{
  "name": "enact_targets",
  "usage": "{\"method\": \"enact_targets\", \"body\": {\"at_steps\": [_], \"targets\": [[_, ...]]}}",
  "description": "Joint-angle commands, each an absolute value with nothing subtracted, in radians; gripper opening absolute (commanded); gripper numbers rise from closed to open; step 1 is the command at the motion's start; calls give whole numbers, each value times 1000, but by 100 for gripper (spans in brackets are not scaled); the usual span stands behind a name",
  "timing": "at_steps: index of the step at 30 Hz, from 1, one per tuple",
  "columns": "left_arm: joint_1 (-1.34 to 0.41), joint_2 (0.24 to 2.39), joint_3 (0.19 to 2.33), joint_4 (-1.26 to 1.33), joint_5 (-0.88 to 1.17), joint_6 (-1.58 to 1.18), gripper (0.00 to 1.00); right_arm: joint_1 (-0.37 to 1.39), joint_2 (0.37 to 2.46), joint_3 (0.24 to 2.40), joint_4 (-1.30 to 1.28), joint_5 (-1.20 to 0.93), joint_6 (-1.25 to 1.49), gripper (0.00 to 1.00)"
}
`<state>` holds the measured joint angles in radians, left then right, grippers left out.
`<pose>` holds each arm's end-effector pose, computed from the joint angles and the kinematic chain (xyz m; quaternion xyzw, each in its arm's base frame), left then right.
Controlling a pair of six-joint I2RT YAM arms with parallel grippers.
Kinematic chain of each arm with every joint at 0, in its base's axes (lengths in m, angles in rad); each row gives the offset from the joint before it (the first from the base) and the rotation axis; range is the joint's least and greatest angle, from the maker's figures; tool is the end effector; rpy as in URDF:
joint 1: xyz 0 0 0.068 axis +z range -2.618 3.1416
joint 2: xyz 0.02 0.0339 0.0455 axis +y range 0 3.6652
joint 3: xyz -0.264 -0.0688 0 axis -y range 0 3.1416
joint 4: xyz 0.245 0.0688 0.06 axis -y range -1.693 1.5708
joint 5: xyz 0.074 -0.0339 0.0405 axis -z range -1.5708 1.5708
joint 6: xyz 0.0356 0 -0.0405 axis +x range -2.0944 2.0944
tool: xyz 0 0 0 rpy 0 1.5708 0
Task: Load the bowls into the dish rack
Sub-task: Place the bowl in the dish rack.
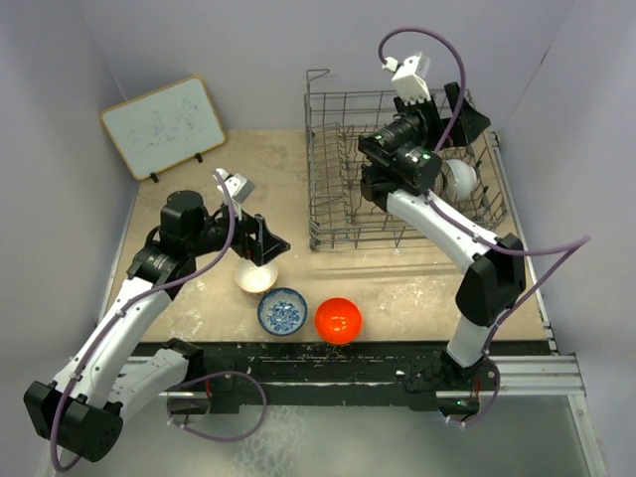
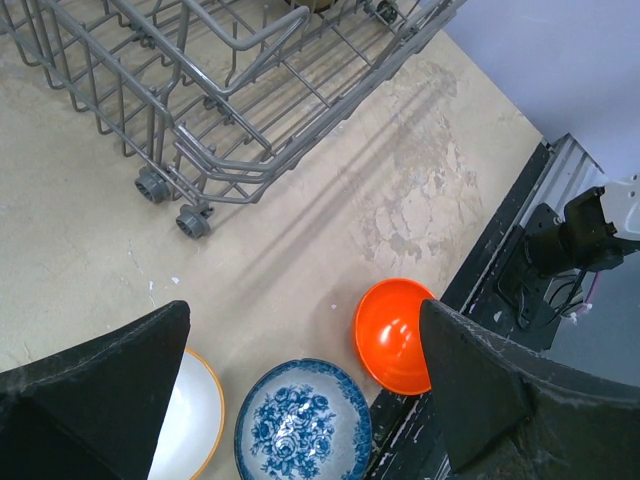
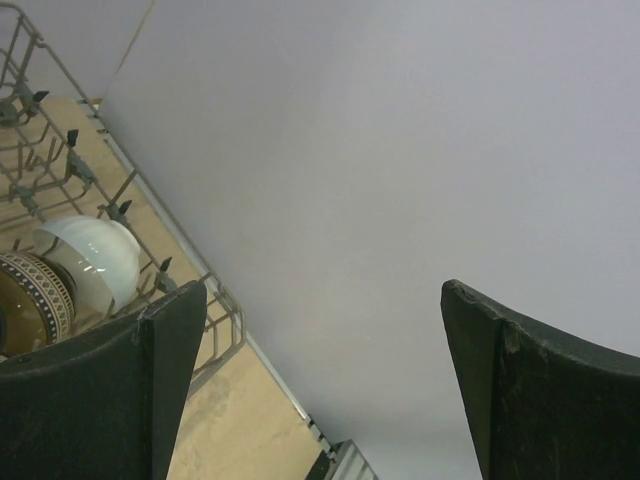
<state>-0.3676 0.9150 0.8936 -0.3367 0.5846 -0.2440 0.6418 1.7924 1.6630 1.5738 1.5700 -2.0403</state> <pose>0.1818 -0.0911 0.3411 0.2125 0.7752 -0.3901 0.4491 0.2921 0.1739 0.4724 0.1171 0.6971 -0.4886 0.5116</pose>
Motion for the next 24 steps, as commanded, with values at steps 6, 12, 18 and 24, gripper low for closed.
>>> {"method": "enact_targets", "body": {"at_steps": [6,12,18,24], "targets": [[-363,933,888,-288,598,-239,99,738,1697,1739,1904,1731,-2288,100],[-363,953,900,-261,632,-264,99,967,1667,1923,1907,1731,-2300,100],[-362,991,946,-262,661,-256,99,1236,1620,2113,1911,1710,-2318,100],[-363,1000,969,-276,651,-257,99,1434,1557,2143,1467,1502,-1930,100]]}}
